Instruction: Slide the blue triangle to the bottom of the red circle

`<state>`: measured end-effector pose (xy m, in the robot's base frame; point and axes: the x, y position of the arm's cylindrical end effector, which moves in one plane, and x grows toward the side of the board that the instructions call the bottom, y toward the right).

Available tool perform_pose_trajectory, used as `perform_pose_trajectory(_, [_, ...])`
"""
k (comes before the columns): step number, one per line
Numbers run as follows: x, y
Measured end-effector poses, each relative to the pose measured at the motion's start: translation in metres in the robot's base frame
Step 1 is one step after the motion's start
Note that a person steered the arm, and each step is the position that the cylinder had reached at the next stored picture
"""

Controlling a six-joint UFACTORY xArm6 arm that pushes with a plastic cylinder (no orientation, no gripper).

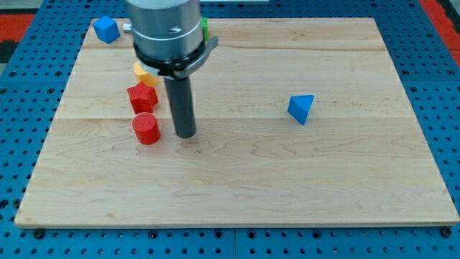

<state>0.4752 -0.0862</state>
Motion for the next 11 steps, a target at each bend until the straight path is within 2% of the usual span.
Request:
perform_pose_trajectory(3, [0.000, -0.033])
perform_pose_trajectory(4, [-0.012, 0.043])
perform_pose_trajectory(5, [-0.057, 0.146])
perform_pose_trajectory(6, [-0.071, 0.244])
perform_pose_trajectory(7, [-0.071, 0.296])
perform_pose_trajectory(8, [-0.050, 0.339])
perform_pose_trajectory(9, [-0.043, 0.264])
perform_pose_trajectory(10, [-0.053, 0.159])
perform_pose_trajectory(11, [-0.055, 0.101])
